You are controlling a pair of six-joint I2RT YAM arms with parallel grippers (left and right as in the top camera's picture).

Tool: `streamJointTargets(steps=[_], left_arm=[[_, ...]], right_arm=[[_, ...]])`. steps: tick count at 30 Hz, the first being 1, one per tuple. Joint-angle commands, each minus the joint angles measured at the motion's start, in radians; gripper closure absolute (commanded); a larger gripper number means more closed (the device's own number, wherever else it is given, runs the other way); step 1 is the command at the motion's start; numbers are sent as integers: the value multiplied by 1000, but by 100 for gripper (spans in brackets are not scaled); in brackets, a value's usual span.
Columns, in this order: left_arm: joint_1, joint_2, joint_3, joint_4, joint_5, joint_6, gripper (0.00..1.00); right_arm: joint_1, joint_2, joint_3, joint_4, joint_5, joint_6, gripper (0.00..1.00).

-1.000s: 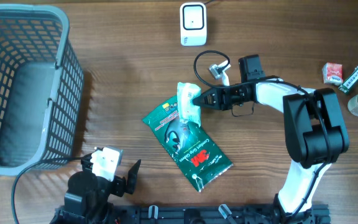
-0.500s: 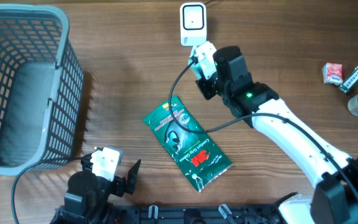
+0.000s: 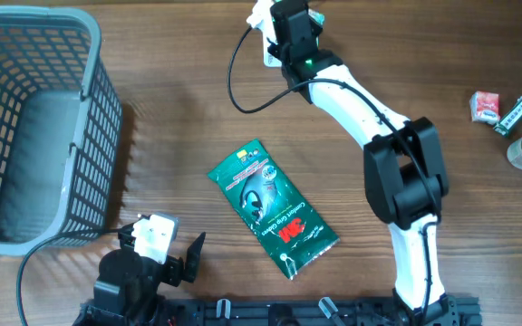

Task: Scan the item barcode
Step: 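Hold the tissue pack under the scanner, then carry the tissue pack right and release it near the other items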

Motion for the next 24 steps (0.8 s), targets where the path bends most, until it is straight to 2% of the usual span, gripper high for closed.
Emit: streamJointTargets(steps=[1,4,6,7,8,9,11,14,17,24], left_arm=[[0,-2,-2,2,5,12,0],[0,-2,-2,2,5,12,0],[0,-2,-2,2,5,12,0],[0,-2,-2,2,5,12,0],[0,-2,-2,2,5,12,0],[0,-2,-2,2,5,12,0],[0,-2,-2,2,5,12,0],[0,-2,-2,2,5,12,0],[0,-2,-2,2,5,12,0],[0,-2,-2,2,5,12,0]], right_arm=[[0,39,30,27,79,-112,96],[0,39,31,31,94,-103,96],[0,37,35,7,132,-31,96],[-1,36,55,-64,141,23,96],[-6,33,78,-154,141,89,96],[-26,23,116,-300,141,254,96],[-64,-2,149,-497,95,473,96],[-168,-24,148,-705,54,702,96],[-315,-21,124,-755,54,756,96],[-660,-15,124,-648,1,697,95]])
